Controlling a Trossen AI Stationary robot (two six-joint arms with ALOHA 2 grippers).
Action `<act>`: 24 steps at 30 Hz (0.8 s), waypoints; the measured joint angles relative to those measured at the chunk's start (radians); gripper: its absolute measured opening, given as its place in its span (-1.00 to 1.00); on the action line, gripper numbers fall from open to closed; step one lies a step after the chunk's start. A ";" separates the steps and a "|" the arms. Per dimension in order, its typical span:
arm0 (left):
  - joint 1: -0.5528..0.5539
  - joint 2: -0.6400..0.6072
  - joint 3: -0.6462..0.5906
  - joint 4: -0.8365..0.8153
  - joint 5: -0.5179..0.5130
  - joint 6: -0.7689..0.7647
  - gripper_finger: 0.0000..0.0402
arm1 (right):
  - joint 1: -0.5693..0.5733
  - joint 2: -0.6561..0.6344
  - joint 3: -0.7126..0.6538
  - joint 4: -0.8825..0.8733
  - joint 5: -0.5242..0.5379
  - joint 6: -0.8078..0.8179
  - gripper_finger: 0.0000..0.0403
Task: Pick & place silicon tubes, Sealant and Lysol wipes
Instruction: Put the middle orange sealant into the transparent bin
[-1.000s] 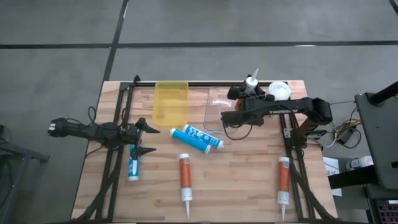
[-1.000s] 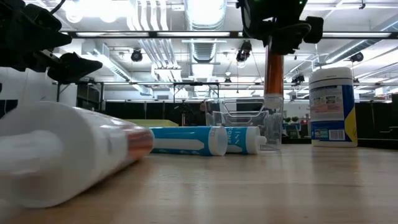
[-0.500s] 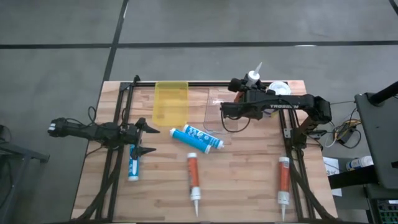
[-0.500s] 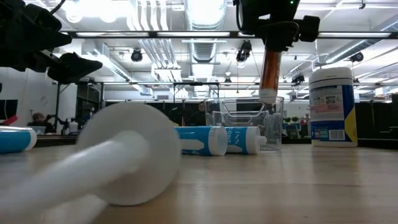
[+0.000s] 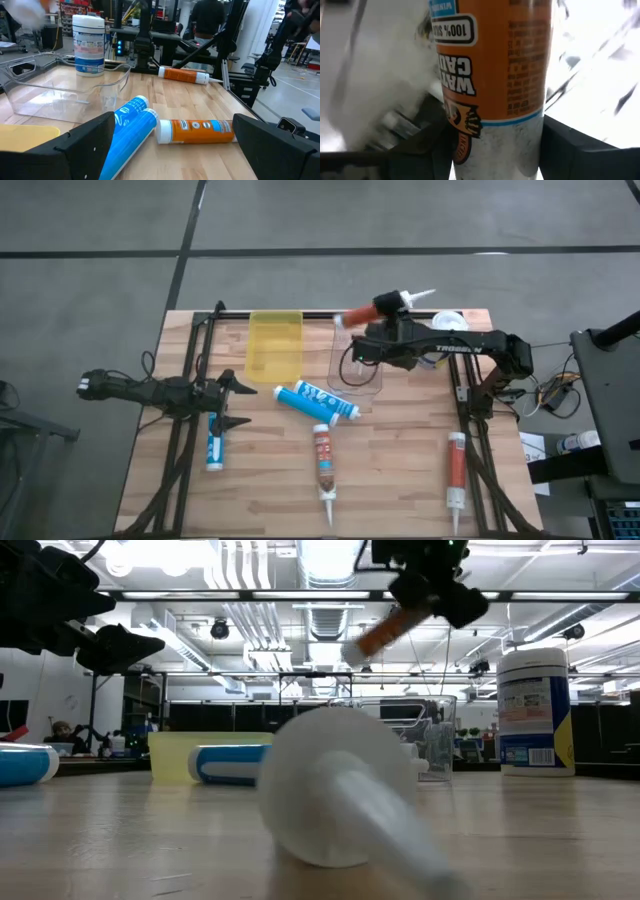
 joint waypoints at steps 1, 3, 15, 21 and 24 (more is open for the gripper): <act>0.000 0.000 0.000 0.000 0.000 0.000 0.98 | 0.000 -0.001 0.014 -0.002 -0.012 0.108 0.04; 0.000 0.000 0.000 0.000 0.000 0.000 0.98 | 0.000 -0.006 0.045 0.002 -0.104 0.304 0.04; 0.000 0.000 0.000 0.000 0.000 0.000 0.98 | 0.117 -0.355 -0.267 0.883 -0.702 0.556 0.04; 0.000 0.000 0.000 0.000 0.000 0.000 0.98 | 0.092 -0.566 -0.722 1.819 -1.104 0.814 0.04; 0.000 0.000 0.000 0.000 0.000 0.000 0.98 | 0.082 -0.558 -0.865 1.988 -1.135 0.896 0.04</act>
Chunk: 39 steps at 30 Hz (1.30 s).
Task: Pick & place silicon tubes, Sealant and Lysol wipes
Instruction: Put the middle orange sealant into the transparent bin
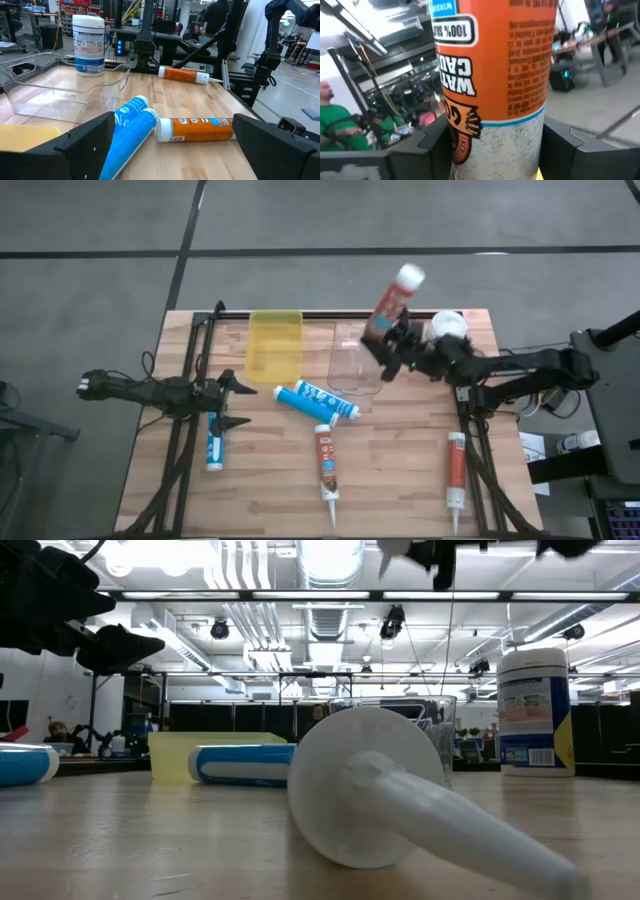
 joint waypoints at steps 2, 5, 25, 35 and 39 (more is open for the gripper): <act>0.000 0.000 0.000 0.000 0.000 0.000 0.98 | -0.001 0.025 -0.066 0.027 0.001 0.015 0.03; 0.000 0.000 0.000 0.000 0.000 0.000 0.98 | -0.003 0.067 -0.131 0.128 0.013 0.002 0.03; 0.000 0.000 0.000 0.000 0.000 0.000 0.98 | 0.101 0.250 -0.246 0.211 0.152 -0.201 0.03; 0.000 0.000 0.000 0.000 0.000 0.000 0.98 | 0.093 0.295 -0.333 0.459 0.270 -0.354 0.03; 0.000 0.000 0.000 0.000 0.000 0.000 0.98 | 0.054 0.352 -0.428 0.690 0.273 -0.354 0.03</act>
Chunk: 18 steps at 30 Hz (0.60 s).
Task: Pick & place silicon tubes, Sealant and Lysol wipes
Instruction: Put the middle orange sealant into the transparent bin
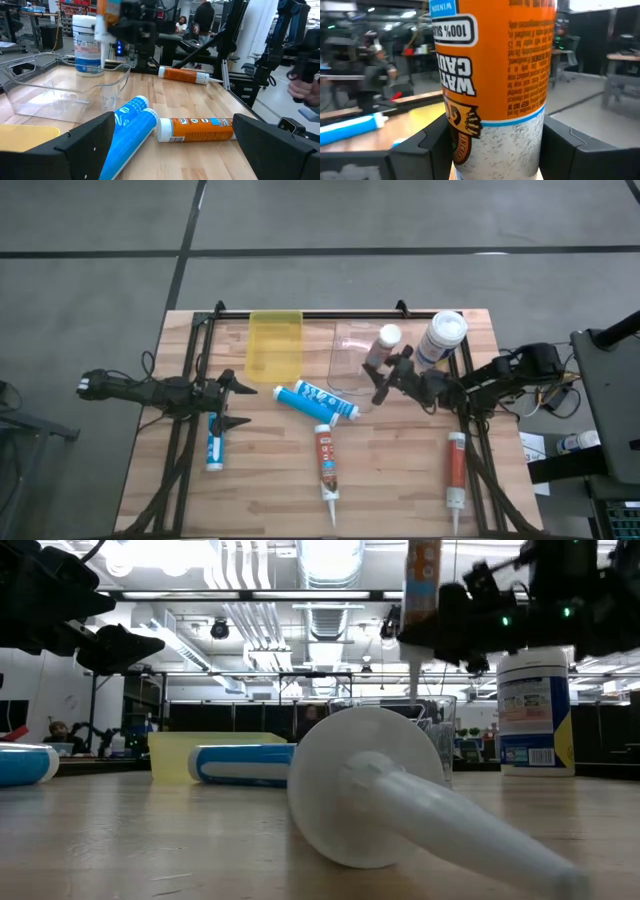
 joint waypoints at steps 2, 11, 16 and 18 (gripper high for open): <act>0.000 0.000 0.000 0.000 0.000 0.000 0.98 | -0.015 0.037 -0.032 0.061 0.006 0.033 0.03; 0.000 0.000 0.000 0.000 0.000 0.000 0.98 | -0.025 0.114 -0.012 0.123 -0.001 0.035 0.03; 0.000 0.000 0.000 0.000 0.000 0.000 0.98 | -0.024 0.079 0.037 0.012 -0.009 0.061 0.08; 0.000 0.000 0.000 0.000 0.000 0.000 0.98 | -0.024 0.049 0.067 -0.085 -0.008 0.071 0.08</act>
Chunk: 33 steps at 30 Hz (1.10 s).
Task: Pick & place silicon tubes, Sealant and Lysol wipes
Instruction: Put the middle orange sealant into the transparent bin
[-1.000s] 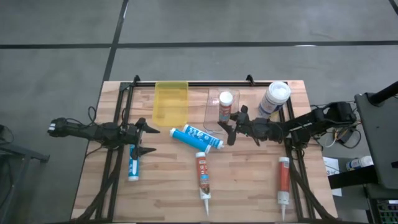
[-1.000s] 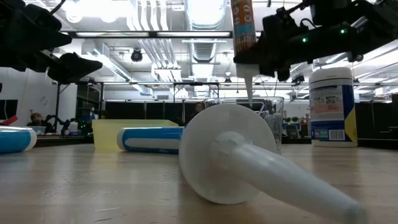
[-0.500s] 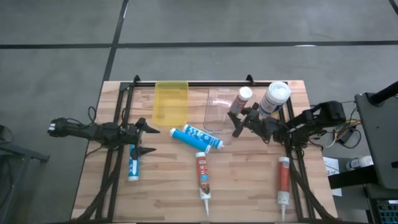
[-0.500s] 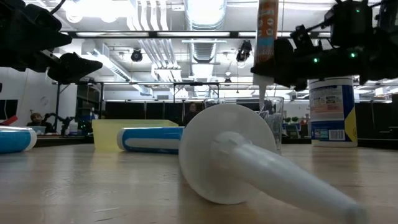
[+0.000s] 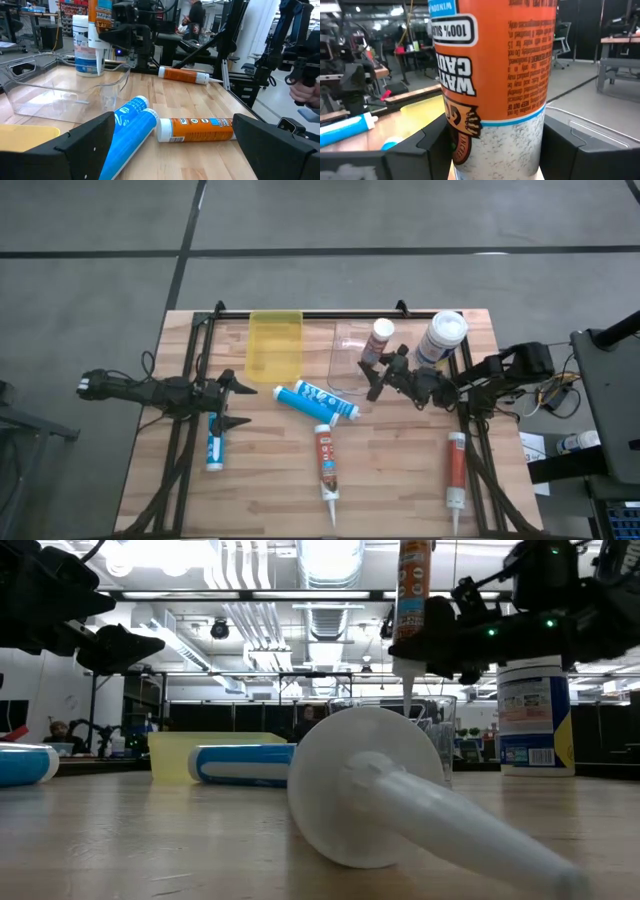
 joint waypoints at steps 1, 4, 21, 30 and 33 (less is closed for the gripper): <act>0.000 0.000 0.000 0.000 0.000 0.000 0.98 | 0.000 -0.013 0.017 -0.059 0.001 0.002 0.08; 0.000 0.000 0.000 0.000 0.000 0.000 0.98 | 0.003 -0.050 0.061 -0.217 -0.002 -0.001 0.08; 0.000 0.000 0.000 0.000 0.000 0.000 0.98 | 0.031 -0.132 0.080 -0.273 -0.002 -0.006 0.10; 0.000 0.000 0.000 0.000 0.000 0.000 0.98 | 0.034 -0.137 0.078 -0.271 -0.003 -0.003 0.10; 0.000 0.000 0.000 0.000 0.000 0.000 0.98 | 0.033 -0.138 0.078 -0.271 -0.004 -0.003 0.10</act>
